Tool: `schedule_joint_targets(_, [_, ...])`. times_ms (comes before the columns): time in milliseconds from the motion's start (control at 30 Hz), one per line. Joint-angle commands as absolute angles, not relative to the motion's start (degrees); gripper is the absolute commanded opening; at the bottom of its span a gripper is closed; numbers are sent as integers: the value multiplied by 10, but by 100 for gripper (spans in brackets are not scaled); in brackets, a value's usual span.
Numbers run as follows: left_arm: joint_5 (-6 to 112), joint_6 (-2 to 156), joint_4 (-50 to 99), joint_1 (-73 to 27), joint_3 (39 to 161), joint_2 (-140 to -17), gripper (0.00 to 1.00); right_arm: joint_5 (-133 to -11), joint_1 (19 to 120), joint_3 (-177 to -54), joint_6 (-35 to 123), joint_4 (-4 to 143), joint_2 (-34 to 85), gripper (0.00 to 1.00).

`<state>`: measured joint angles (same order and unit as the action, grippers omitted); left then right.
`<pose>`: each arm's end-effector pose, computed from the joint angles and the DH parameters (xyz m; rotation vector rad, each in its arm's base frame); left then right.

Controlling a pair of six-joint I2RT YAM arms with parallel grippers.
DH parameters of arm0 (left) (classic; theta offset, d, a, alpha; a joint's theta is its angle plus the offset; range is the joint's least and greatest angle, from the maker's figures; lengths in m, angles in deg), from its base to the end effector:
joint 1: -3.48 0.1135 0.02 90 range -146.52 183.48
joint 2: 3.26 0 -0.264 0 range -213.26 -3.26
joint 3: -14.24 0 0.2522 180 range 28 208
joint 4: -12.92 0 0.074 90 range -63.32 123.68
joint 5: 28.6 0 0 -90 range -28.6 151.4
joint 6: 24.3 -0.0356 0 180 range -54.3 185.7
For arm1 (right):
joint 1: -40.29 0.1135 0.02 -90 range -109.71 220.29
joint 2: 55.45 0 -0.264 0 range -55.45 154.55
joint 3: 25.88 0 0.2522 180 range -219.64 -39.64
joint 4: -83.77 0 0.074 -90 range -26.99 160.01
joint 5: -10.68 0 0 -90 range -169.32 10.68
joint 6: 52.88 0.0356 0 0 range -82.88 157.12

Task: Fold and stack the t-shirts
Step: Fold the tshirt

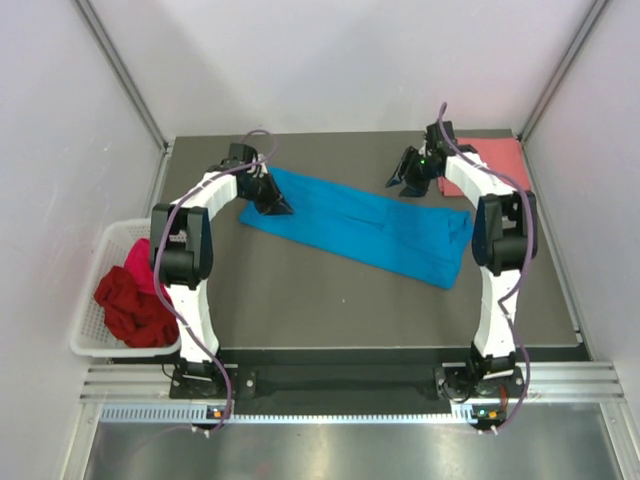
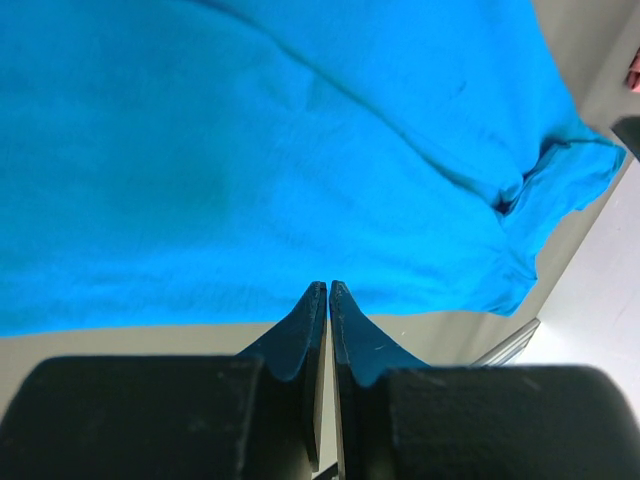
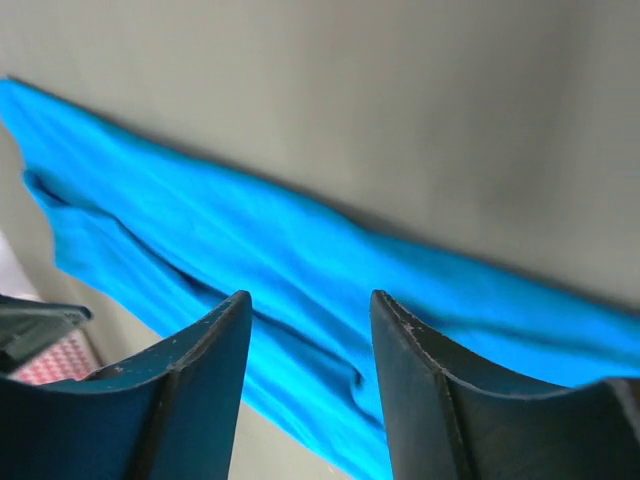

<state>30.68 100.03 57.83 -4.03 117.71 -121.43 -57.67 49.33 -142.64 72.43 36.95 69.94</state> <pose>0.4353 -0.0757 0.1920 -0.4272 2.6546 -0.9480 0.4749 0.0889 0.2027 0.4434 2.5852 0.7710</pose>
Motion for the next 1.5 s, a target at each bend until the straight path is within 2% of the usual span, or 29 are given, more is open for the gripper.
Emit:
schedule_joint_targets(0, [309,990,572,-41,1162,-1173,9,-615,480,-1390,663,307,601,52])
schedule_joint_targets(167, [312,982,568,-41,1172,-1180,11,-591,450,-1222,640,336,493,52])
schedule_joint_targets(333, [338,980,583,-41,1194,-1223,11,-534,450,-1133,611,294,449,49])
schedule_joint_targets(533, [409,983,616,-36,1227,-1280,9,-585,419,-967,638,334,377,36])
schedule_joint_targets(567, [418,983,624,-35,1234,-1287,9,-584,389,-925,644,347,369,29])
schedule_joint_targets(667, [451,978,652,-33,1248,-1311,9,-626,337,-878,650,359,375,25])
schedule_joint_targets(833, [498,951,690,-29,1270,-1342,9,-661,294,-873,617,332,371,27])
schedule_joint_targets(1167, [510,940,673,-29,1228,-1254,11,-605,348,-924,606,295,299,34])
schedule_joint_targets(1300, [531,944,662,-28,1205,-1240,13,-630,337,-893,615,318,323,36])
schedule_joint_targets(1467, [556,937,684,-25,1198,-1276,14,-680,307,-883,607,332,362,42])
